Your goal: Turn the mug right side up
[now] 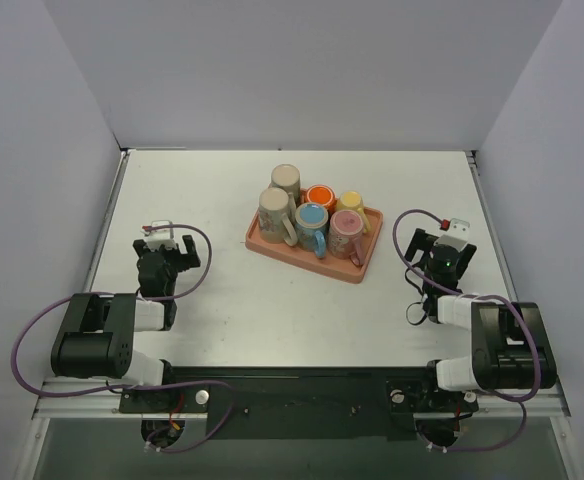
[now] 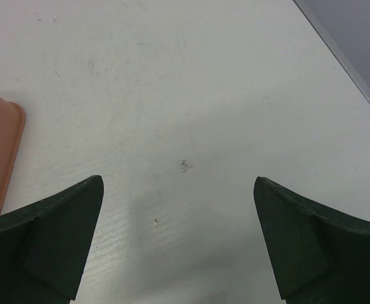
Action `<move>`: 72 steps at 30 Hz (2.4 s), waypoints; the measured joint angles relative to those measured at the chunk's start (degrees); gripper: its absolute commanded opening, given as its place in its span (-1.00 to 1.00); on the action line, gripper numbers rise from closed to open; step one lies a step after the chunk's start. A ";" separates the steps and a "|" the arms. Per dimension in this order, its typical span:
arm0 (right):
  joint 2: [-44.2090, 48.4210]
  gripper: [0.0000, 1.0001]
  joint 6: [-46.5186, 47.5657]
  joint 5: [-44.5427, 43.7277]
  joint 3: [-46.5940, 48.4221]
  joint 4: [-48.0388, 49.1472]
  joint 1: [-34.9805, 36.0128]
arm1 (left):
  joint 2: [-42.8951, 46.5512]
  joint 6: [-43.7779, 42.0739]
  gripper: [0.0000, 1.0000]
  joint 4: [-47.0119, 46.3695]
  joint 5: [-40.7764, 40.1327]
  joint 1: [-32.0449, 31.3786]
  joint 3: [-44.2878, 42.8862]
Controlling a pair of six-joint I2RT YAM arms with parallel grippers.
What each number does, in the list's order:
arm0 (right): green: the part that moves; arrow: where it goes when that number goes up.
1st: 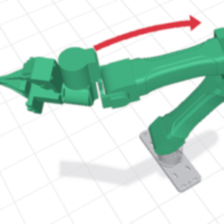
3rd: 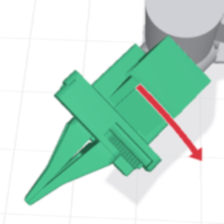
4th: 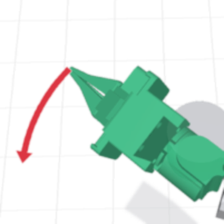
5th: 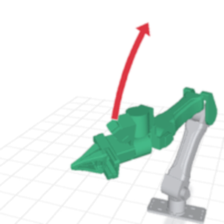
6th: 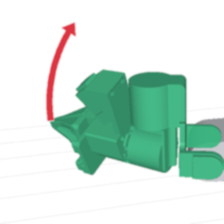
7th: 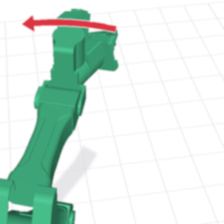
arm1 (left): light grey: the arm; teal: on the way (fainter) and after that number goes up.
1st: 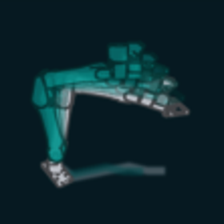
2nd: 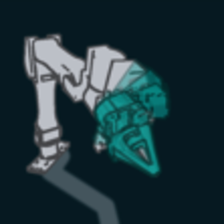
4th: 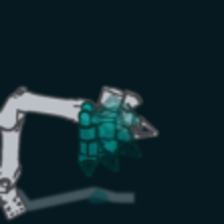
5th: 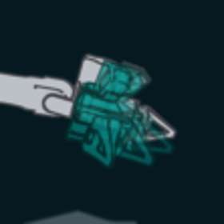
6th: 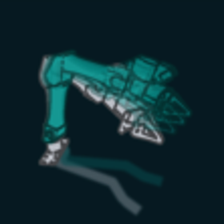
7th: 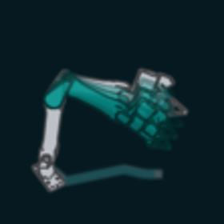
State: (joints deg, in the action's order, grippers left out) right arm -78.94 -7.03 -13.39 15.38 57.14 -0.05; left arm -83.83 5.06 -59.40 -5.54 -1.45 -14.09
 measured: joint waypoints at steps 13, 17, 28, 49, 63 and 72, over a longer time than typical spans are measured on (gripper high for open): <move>10.82 0.86 -0.39 3.85 2.54 -14.93 0.81 | -0.02 -0.13 0.95 0.02 0.59 0.04 0.00; 16.79 0.80 -0.98 9.73 6.10 -22.49 3.28 | 3.54 -1.03 0.97 8.09 4.68 0.26 -2.05; 14.51 0.43 5.81 13.57 17.07 -39.43 23.26 | 11.58 -5.81 1.00 43.43 19.43 10.64 -25.59; -6.47 -0.46 5.57 9.79 30.80 -47.19 28.70 | 14.56 -8.41 0.84 66.71 30.34 11.67 -29.92; -8.48 -1.00 2.01 9.27 34.77 -53.40 29.00 | 14.60 -13.09 0.72 74.58 40.30 11.67 -33.42; 6.84 -1.00 -4.04 9.16 33.79 -63.47 28.87 | 14.93 -19.85 0.66 82.75 43.21 4.68 -38.66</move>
State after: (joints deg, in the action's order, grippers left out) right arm -72.10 -11.07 -4.23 49.17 -6.33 28.82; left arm -68.90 -14.79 23.35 37.67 3.22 -52.75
